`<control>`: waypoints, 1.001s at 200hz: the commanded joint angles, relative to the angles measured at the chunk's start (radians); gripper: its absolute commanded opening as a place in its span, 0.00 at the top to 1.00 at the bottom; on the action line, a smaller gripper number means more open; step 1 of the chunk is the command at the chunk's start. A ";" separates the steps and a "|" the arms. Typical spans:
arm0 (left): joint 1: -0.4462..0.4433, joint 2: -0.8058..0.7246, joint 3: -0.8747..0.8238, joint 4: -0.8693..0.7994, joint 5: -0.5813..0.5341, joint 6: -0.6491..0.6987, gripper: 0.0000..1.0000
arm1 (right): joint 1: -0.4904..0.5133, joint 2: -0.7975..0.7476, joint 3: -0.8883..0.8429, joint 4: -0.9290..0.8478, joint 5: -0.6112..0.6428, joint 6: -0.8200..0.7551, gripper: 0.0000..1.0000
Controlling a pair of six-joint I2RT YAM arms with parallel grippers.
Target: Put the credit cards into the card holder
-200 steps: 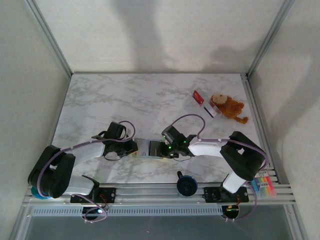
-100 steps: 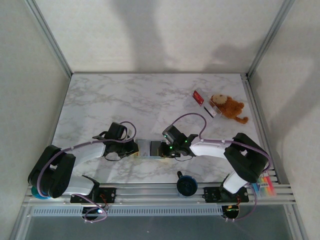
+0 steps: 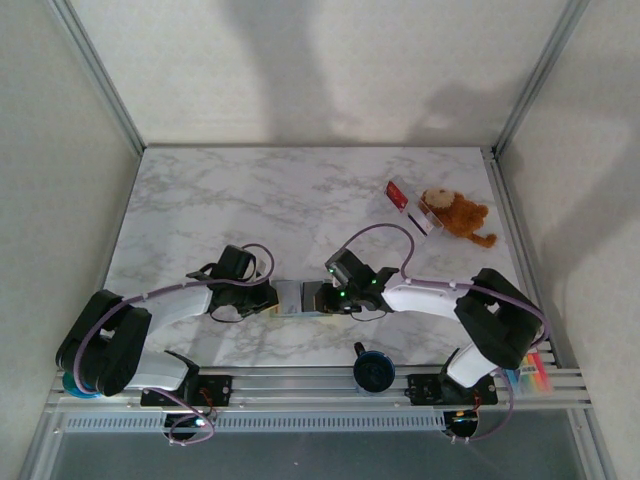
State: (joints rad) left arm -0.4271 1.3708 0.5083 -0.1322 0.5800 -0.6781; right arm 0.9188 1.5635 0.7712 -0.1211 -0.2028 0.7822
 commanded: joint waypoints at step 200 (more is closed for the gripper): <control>0.017 -0.049 0.023 0.012 0.046 -0.035 0.80 | 0.015 0.065 0.074 0.194 -0.121 -0.060 0.58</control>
State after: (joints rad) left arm -0.4335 1.3689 0.5087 -0.1162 0.6151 -0.7113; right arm 0.9257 1.6077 0.8288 0.0284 -0.3092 0.7216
